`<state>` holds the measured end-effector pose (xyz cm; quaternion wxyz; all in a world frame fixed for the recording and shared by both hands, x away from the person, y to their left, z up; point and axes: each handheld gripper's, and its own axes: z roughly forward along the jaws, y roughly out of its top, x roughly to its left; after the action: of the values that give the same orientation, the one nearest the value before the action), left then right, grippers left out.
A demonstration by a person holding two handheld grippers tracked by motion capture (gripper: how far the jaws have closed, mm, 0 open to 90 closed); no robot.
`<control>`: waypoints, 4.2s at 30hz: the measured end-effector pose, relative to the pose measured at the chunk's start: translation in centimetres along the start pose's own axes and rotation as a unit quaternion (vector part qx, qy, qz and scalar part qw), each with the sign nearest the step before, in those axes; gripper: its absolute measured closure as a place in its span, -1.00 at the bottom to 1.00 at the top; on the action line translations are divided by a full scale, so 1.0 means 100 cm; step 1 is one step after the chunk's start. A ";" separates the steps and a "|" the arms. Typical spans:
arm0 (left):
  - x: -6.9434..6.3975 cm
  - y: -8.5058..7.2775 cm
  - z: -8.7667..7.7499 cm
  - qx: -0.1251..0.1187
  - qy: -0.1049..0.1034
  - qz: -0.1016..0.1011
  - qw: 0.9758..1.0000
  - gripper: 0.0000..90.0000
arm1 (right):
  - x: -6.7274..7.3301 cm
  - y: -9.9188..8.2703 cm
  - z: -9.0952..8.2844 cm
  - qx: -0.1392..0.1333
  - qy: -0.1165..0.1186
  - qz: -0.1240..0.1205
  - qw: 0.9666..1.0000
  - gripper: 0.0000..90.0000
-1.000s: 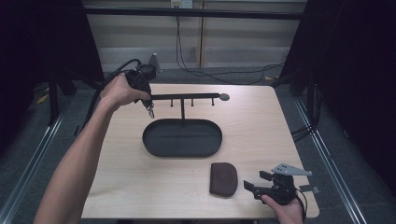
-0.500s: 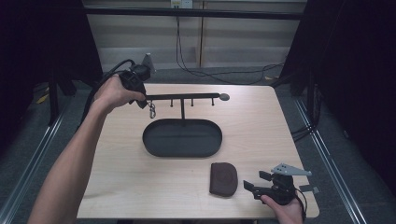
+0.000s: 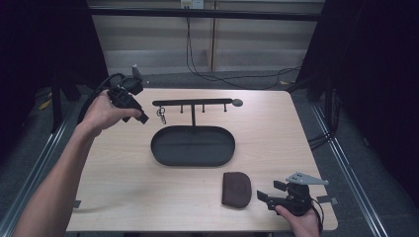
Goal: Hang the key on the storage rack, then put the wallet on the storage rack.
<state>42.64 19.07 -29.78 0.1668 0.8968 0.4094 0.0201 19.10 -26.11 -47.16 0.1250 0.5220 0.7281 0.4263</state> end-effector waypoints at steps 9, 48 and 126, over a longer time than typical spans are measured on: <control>-0.003 -0.044 0.008 -0.077 -0.020 -0.011 0.997 0.20 | -0.001 -0.001 -0.002 -0.006 0.000 0.001 1.000 -0.58; -0.046 -0.225 0.072 -0.225 -0.092 -0.029 0.970 -0.63 | 0.026 0.043 0.014 0.068 0.017 -0.021 0.997 -0.45; -0.050 -0.244 0.106 -0.219 -0.078 -0.008 0.973 -0.61 | 0.042 0.126 0.096 0.358 -0.009 -0.029 0.933 0.57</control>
<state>23.35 27.25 -46.98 0.3908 0.8338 0.3881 0.0384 31.55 -16.63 -42.43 -0.0517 0.5148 0.8460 0.1287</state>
